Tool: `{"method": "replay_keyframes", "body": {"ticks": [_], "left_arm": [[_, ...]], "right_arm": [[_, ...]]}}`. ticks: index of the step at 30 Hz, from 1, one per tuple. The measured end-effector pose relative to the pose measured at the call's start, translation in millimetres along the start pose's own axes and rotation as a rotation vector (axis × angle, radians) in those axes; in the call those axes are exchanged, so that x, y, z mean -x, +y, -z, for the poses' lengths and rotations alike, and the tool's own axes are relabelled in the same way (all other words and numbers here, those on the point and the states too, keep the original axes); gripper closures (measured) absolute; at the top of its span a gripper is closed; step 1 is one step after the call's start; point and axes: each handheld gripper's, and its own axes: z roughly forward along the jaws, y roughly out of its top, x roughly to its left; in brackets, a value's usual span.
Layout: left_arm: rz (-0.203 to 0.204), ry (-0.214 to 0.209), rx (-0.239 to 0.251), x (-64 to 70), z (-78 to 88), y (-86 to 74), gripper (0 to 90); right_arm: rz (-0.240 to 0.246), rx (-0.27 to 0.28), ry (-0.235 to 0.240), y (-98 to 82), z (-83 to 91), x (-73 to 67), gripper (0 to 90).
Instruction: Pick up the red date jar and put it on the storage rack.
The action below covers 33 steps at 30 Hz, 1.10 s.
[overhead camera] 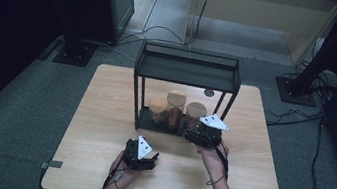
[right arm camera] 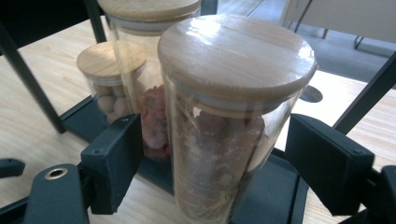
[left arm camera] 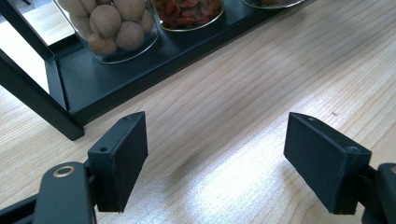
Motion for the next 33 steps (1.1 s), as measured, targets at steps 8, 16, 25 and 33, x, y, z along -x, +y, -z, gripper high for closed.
{"method": "replay_keyframes", "body": {"ticks": [8,16,25,33], "left_arm": [[-0.001,0.001,0.000,0.3,-0.2,0.1,21.7],[0.010,0.000,0.002,-0.7,-0.4,-0.3,21.7],[0.021,0.002,-0.001,-1.1,-0.7,0.1,21.7],[0.025,0.003,-0.004,-1.5,-0.9,0.7,21.7]], "right_arm": [[0.027,0.003,0.049,-3.7,8.6,7.4,19.5],[0.046,0.012,0.097,-12.2,14.4,12.0,19.5],[0.053,0.018,0.137,-20.8,19.8,17.2,19.6],[0.064,0.025,0.171,-29.0,24.4,17.8,19.6]]}}
